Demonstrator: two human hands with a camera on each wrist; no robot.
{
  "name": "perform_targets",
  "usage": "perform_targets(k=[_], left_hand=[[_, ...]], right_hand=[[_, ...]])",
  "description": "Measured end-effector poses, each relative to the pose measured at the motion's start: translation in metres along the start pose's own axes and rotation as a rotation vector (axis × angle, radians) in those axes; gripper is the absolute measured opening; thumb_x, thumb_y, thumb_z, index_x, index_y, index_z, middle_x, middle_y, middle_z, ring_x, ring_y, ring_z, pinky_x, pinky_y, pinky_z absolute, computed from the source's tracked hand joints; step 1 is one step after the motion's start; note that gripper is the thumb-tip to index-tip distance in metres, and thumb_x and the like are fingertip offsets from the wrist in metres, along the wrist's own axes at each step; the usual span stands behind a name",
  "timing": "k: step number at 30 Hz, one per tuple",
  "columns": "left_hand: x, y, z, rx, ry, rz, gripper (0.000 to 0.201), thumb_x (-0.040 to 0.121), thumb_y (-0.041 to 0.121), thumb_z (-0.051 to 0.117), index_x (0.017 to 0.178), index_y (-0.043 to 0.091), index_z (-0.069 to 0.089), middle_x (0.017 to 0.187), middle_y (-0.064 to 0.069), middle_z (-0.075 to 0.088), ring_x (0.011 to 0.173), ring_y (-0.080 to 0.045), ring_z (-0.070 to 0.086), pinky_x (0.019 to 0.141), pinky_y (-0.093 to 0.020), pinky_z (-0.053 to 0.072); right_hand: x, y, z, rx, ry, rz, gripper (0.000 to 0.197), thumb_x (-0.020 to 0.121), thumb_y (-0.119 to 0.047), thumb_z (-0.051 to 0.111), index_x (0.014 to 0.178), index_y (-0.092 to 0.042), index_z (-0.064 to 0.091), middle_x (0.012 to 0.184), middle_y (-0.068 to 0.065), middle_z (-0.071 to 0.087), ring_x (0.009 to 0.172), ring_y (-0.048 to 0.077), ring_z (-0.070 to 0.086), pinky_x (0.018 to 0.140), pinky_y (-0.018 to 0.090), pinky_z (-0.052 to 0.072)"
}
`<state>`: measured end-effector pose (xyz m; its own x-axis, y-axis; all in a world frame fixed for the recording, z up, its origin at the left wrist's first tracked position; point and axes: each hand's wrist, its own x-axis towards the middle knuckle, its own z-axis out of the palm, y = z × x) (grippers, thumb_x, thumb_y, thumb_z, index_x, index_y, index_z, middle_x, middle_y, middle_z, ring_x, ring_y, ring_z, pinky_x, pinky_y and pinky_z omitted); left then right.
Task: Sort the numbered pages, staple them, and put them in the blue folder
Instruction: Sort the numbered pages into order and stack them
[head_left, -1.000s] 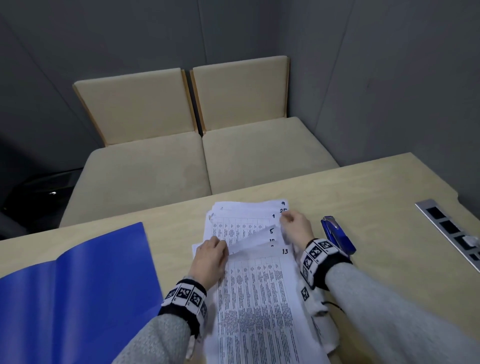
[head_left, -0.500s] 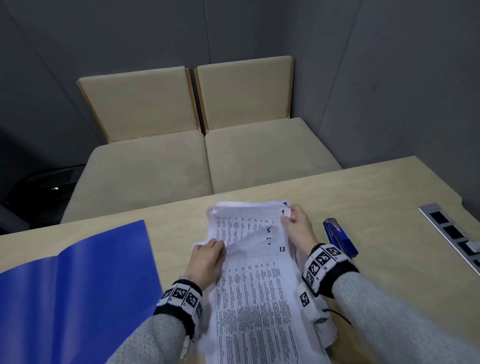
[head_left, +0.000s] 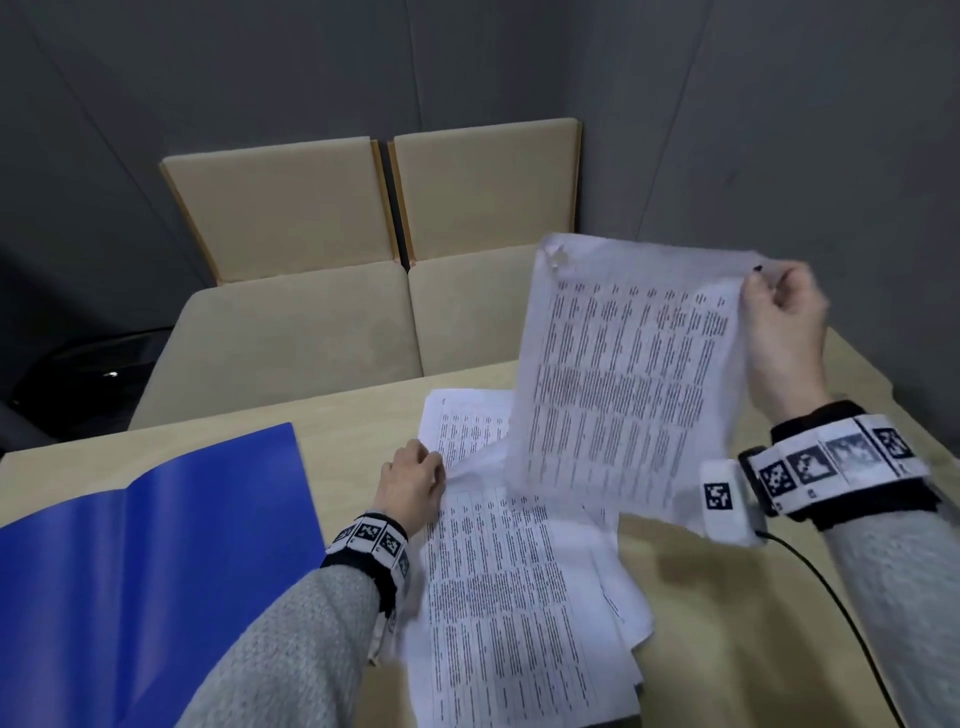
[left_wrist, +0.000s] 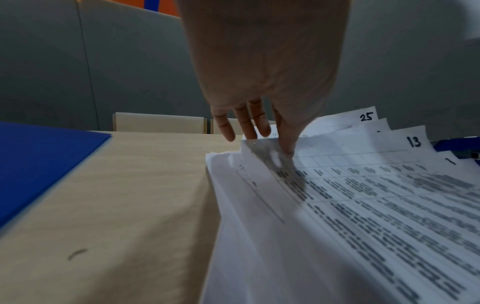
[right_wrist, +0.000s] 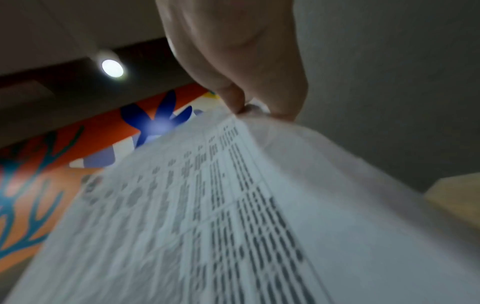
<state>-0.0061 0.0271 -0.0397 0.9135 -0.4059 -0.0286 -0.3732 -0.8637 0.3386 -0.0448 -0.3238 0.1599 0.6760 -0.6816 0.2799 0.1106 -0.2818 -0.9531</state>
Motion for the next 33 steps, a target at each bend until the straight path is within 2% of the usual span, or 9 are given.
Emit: perform_targets(k=[5, 11, 15, 18, 21, 24, 26, 29, 33], left_hand=[[0.0, -0.003, -0.001, 0.041, -0.026, 0.013, 0.008, 0.086, 0.017, 0.055, 0.091, 0.011, 0.057, 0.091, -0.007, 0.06, 0.087, -0.029, 0.053, 0.073, -0.035, 0.034], [-0.004, -0.007, -0.002, 0.028, 0.053, 0.075, 0.012, 0.076, 0.008, 0.067, 0.075, 0.013, 0.056, 0.067, -0.002, 0.062, 0.061, -0.027, 0.056, 0.062, -0.034, 0.04], [-0.007, -0.004, -0.005, -0.01, 0.103, 0.105, 0.014, 0.079, 0.007, 0.066, 0.075, 0.013, 0.054, 0.068, -0.001, 0.058, 0.061, -0.026, 0.052, 0.057, -0.034, 0.039], [-0.013, 0.002, -0.007, -0.083, 0.113, 0.152, 0.012, 0.081, 0.005, 0.061, 0.078, 0.015, 0.056, 0.071, 0.003, 0.06, 0.07, -0.02, 0.049, 0.066, -0.033, 0.034], [-0.021, 0.006, -0.007, -0.165, 0.062, 0.163, 0.017, 0.076, 0.001, 0.059, 0.078, 0.018, 0.058, 0.075, 0.007, 0.063, 0.077, -0.019, 0.05, 0.071, -0.033, 0.037], [-0.024, 0.006, -0.003, -0.231, -0.03, 0.131, 0.011, 0.077, 0.023, 0.052, 0.082, 0.018, 0.06, 0.085, 0.005, 0.062, 0.083, -0.02, 0.053, 0.076, -0.04, 0.045], [-0.021, 0.007, -0.001, -0.272, -0.071, 0.063, 0.041, 0.079, 0.046, 0.037, 0.088, 0.015, 0.061, 0.098, 0.004, 0.06, 0.091, -0.019, 0.053, 0.085, -0.038, 0.043], [-0.01, 0.011, -0.003, -0.27, -0.116, -0.043, 0.065, 0.081, 0.056, 0.02, 0.096, 0.008, 0.062, 0.107, -0.003, 0.059, 0.098, -0.023, 0.053, 0.089, -0.038, 0.041], [0.004, 0.014, -0.009, -0.238, -0.12, -0.086, 0.021, 0.086, 0.029, 0.048, 0.09, 0.011, 0.058, 0.091, -0.004, 0.058, 0.086, -0.025, 0.056, 0.079, -0.039, 0.044]], right_hand=[[-0.067, 0.076, 0.014, -0.168, -0.316, 0.261, 0.024, 0.097, -0.023, 0.046, 0.073, -0.019, 0.045, 0.067, 0.001, 0.037, 0.062, 0.014, 0.034, 0.052, 0.024, 0.031], [-0.169, 0.149, 0.029, -0.171, -0.552, 0.572, 0.008, 0.092, -0.02, 0.055, 0.087, -0.014, 0.057, 0.085, 0.001, 0.058, 0.076, 0.016, 0.053, 0.071, 0.028, 0.043], [-0.186, 0.149, 0.035, -0.102, -0.511, 0.578, 0.004, 0.086, -0.014, 0.065, 0.085, -0.011, 0.062, 0.097, 0.002, 0.057, 0.087, 0.014, 0.056, 0.077, 0.025, 0.045], [-0.18, 0.15, 0.037, -0.138, -0.536, 0.473, 0.011, 0.08, -0.012, 0.071, 0.074, -0.02, 0.066, 0.122, -0.007, 0.052, 0.115, 0.014, 0.047, 0.102, 0.032, 0.036], [-0.178, 0.147, 0.041, -0.112, -0.567, 0.443, 0.014, 0.081, -0.009, 0.07, 0.074, -0.021, 0.067, 0.12, -0.008, 0.058, 0.117, 0.015, 0.05, 0.104, 0.036, 0.038], [-0.179, 0.15, 0.043, -0.102, -0.496, 0.465, 0.014, 0.08, -0.005, 0.069, 0.075, -0.018, 0.067, 0.104, 0.0, 0.066, 0.104, 0.019, 0.06, 0.096, 0.043, 0.048], [-0.181, 0.154, 0.044, -0.098, -0.48, 0.493, 0.012, 0.079, -0.007, 0.07, 0.076, -0.018, 0.067, 0.097, 0.003, 0.066, 0.1, 0.021, 0.061, 0.093, 0.046, 0.05], [-0.183, 0.155, 0.043, -0.093, -0.482, 0.508, 0.011, 0.078, -0.006, 0.07, 0.077, -0.016, 0.067, 0.095, 0.006, 0.066, 0.098, 0.022, 0.061, 0.091, 0.043, 0.051], [-0.187, 0.155, 0.043, -0.087, -0.496, 0.495, 0.012, 0.077, -0.004, 0.071, 0.077, -0.015, 0.066, 0.094, 0.004, 0.067, 0.097, 0.018, 0.06, 0.092, 0.037, 0.048]])
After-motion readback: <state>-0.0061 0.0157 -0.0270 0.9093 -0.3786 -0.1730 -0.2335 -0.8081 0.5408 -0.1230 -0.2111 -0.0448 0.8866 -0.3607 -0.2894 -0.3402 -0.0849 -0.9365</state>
